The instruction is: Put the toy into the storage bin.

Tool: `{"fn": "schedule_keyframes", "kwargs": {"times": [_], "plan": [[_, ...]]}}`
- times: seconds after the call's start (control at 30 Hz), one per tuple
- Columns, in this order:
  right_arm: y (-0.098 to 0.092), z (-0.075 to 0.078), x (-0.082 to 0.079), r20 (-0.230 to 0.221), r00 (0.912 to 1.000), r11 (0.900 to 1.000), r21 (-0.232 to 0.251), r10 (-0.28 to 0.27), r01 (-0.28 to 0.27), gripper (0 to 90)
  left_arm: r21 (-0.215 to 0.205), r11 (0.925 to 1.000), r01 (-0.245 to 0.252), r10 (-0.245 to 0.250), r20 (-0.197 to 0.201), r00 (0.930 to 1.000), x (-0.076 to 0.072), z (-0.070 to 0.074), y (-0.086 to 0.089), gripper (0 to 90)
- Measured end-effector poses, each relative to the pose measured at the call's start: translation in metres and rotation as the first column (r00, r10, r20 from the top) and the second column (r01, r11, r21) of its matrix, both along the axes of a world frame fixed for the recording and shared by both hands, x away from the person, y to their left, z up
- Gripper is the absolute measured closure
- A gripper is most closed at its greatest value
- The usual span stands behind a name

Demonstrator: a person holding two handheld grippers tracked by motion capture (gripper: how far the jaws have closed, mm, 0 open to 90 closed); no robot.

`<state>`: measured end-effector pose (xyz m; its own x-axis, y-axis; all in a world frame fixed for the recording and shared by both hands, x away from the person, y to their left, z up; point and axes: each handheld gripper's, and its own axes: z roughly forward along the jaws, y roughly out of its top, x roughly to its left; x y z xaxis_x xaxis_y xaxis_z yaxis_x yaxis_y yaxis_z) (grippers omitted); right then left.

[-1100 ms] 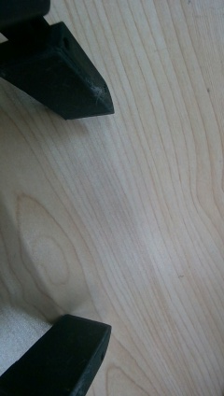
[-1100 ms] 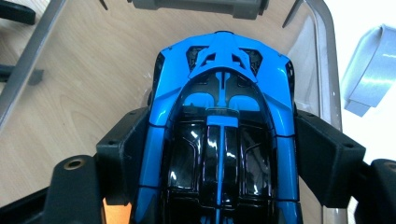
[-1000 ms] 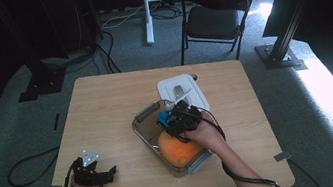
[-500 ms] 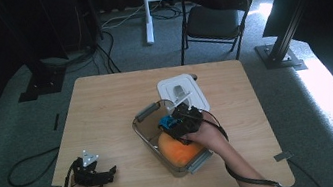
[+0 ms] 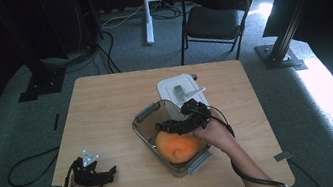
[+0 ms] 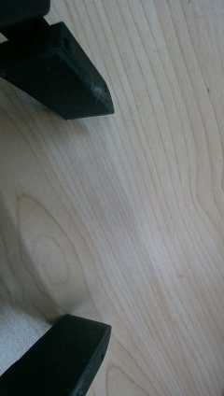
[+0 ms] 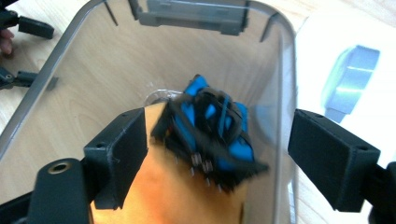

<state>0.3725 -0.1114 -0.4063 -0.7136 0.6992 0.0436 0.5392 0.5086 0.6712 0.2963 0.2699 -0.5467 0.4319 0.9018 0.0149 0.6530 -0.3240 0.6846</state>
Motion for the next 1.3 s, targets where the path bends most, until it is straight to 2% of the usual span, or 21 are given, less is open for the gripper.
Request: {"fn": "schedule_keyframes", "kwargs": {"times": [0.17, 0.23, 0.43, 0.6, 0.8, 1.13, 1.3], "plan": [[-0.011, 0.0, 0.002, 0.004, 0.9999, 1.0, 0.021, -0.013, 0.013, 17.2, 0.0, 1.0, 0.0, 0.0, 0.0, 1.0, 0.0, 0.0, 0.0, 0.2], [-0.015, -0.001, 0.001, 0.013, 0.9998, 1.0, 0.01, -0.015, 0.015, 15.0, 0.0, 1.0, 0.0, 0.0, 0.0, 1.0, 0.0, 0.0, 0.0, 0.2], [-0.028, -0.004, 0.002, 0.01, 0.9991, 0.999, 0.023, -0.041, 0.041, 13.6, 0.001, 1.0, 0.001, -0.001, -0.001, 1.0, 0.0, 0.0, 0.0, 0.2], [-0.042, -0.002, 0.004, 0.004, 0.9975, 0.996, 0.059, -0.07, 0.07, 13.7, 0.002, 1.0, 0.001, -0.001, -0.001, 1.0, 0.0, 0.0, 0.0, 0.2], [-0.057, -0.003, 0.004, 0.002, 0.9951, 0.994, 0.055, -0.099, 0.099, 13.6, 0.002, 1.0, 0.001, -0.001, -0.001, 1.0, 0.0, 0.0, 0.0, 0.2], [-0.081, -0.011, 0.007, -0.002, 0.9893, 0.987, 0.075, -0.146, 0.145, 11.1, 0.0, 1.0, -0.001, 0.001, -0.002, 1.0, 0.0, 0.0, 0.0, 0.2], [-0.091, -0.016, 0.009, -0.001, 0.9829, 0.981, 0.056, -0.184, 0.184, 11.1, 0.0, 1.0, -0.001, 0.001, -0.002, 1.0, 0.0, 0.0, 0.0, 0.2]]}}
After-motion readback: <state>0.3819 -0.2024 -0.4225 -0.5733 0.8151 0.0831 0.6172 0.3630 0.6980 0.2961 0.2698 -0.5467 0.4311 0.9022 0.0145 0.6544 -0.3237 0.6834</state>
